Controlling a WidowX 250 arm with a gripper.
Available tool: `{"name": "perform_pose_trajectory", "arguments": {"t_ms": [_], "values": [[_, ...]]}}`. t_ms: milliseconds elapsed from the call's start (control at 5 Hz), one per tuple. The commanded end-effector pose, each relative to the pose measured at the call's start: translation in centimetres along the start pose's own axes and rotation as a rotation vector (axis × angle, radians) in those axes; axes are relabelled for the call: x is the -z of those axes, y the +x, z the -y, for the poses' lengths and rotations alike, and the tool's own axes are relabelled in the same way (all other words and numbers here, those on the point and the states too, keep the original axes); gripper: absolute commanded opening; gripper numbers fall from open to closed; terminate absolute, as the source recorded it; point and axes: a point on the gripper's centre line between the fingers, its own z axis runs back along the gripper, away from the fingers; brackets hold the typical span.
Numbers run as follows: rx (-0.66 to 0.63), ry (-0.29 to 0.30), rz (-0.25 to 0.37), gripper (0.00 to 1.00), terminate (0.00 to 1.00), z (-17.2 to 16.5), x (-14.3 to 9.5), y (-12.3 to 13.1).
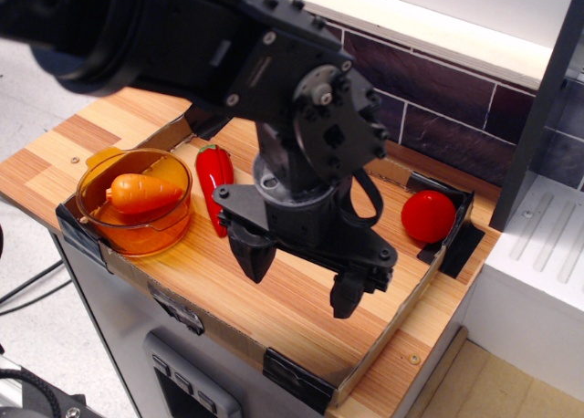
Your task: Take carrot out of pot
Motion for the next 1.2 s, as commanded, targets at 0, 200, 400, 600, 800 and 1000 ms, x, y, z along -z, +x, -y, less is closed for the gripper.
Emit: {"name": "perform_pose_trajectory", "arguments": {"t_ms": [0, 200, 400, 600, 800, 1000], "values": [[0.000, 0.000, 0.000, 1.00, 0.00, 0.0, 0.0, 0.0], [0.078, 0.014, 0.058, 1.00, 0.00, -2.5, -1.2, 1.2], [0.115, -0.014, 0.089, 1.00, 0.00, -6.4, -2.5, 2.9], [0.157, 0.000, 0.115, 1.00, 0.00, -10.5, -2.8, 4.4], [0.216, 0.035, 0.088, 1.00, 0.00, -14.3, -2.3, 6.0], [0.276, 0.024, 0.028, 1.00, 0.00, -16.0, -1.9, 6.5]]}}
